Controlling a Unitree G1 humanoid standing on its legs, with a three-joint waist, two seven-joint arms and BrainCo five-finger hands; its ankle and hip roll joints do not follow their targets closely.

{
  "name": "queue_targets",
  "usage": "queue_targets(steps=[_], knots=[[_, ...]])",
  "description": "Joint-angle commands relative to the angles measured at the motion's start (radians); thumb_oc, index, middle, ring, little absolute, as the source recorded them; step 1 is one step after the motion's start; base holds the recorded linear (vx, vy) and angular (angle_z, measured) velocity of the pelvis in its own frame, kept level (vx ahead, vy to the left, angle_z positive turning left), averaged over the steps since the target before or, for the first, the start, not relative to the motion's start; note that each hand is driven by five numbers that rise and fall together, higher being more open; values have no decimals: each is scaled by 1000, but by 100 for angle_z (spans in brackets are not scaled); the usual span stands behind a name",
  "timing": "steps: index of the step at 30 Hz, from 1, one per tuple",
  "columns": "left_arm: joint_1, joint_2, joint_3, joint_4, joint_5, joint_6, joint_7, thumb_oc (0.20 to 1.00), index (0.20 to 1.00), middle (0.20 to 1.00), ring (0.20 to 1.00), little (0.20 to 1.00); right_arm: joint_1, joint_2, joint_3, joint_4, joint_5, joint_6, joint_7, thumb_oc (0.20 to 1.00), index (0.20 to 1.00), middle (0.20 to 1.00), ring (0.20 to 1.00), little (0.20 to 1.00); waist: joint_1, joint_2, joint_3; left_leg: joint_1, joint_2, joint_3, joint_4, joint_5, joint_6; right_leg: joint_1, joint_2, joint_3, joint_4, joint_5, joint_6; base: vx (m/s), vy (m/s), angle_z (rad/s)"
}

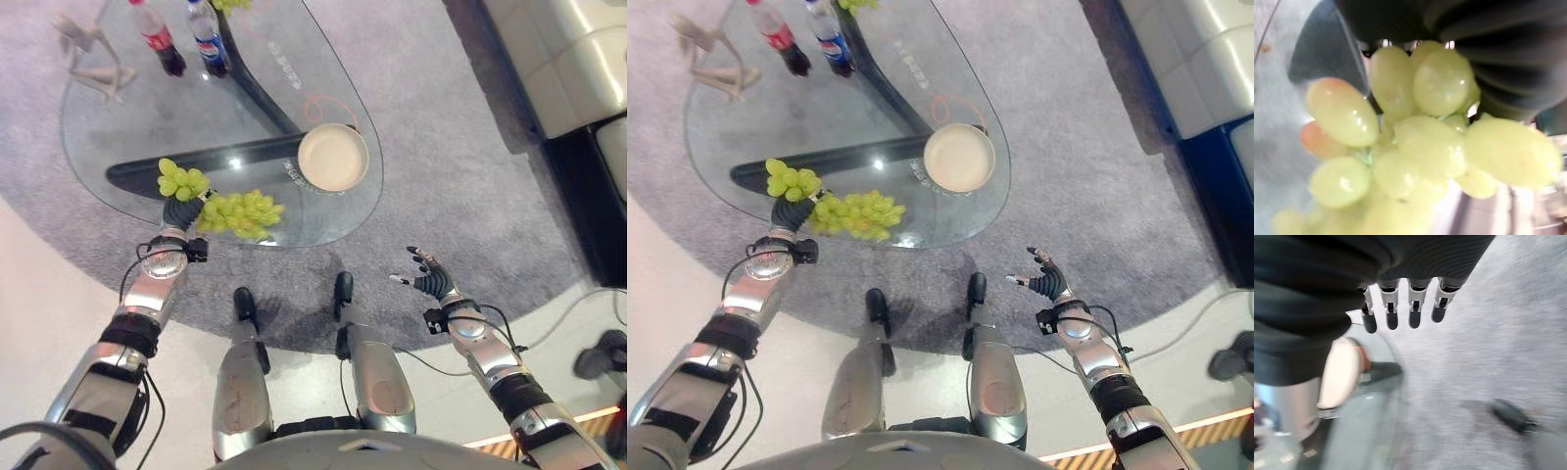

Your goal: Pick up fruits into the plate

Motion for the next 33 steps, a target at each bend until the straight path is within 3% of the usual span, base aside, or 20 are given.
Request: queue_targets(steps=[1,7,11,16,19,25,33], knots=[[-7,-28,45,-38,-129,-75,-123,200,200,200,200,200,25,-52,-5,-46,-41,-38,107,1000,1000,1000,1000,1000,20,30,-169,-26,-43,-1,69,-143,2,42,-26,-58,82,-157,42,164,-28,18],[60,-27,53,-183,-196,-42,-302,200,200,200,200,200,-32,-106,37,-186,-47,31,258,1000,1000,1000,1000,1000,62,39,-259,55,-28,-7,30,-138,-4,140,-40,-101,37,-150,44,74,-36,6],[53,26,26,-254,-221,2,-406,200,200,200,200,200,-164,-178,85,-336,110,105,462,1000,1000,1000,1000,1000,73,43,-302,107,-16,-3,7,-135,-6,191,-39,-112,27,-154,42,17,-26,1],[42,54,-4,-312,-264,28,-491,200,200,200,200,200,-283,-203,152,-523,252,150,592,1000,1000,1000,1000,1000,75,43,-331,142,-13,0,-7,-140,-5,223,-38,-107,11,-155,44,0,0,0],[18,58,-38,-353,-323,49,-522,200,200,200,200,200,-350,-169,205,-582,473,258,682,1000,1000,1000,1000,1000,83,43,-344,160,-8,5,-12,-144,-5,241,-38,-108,1,-154,44,2,-11,0],[-52,61,-127,-414,-368,42,-568,200,200,200,200,200,-417,-78,292,-626,657,337,667,1000,1000,1000,1000,1000,87,42,-368,192,-6,6,-30,-153,-3,269,-36,-101,-20,-151,49,0,-5,0],[-86,79,-170,-505,-389,51,-623,200,200,200,200,200,-425,-23,325,-724,766,375,625,1000,1000,1000,1000,1000,81,48,-380,201,-6,9,-35,-157,-1,271,-39,-85,-31,-144,55,0,0,0]])
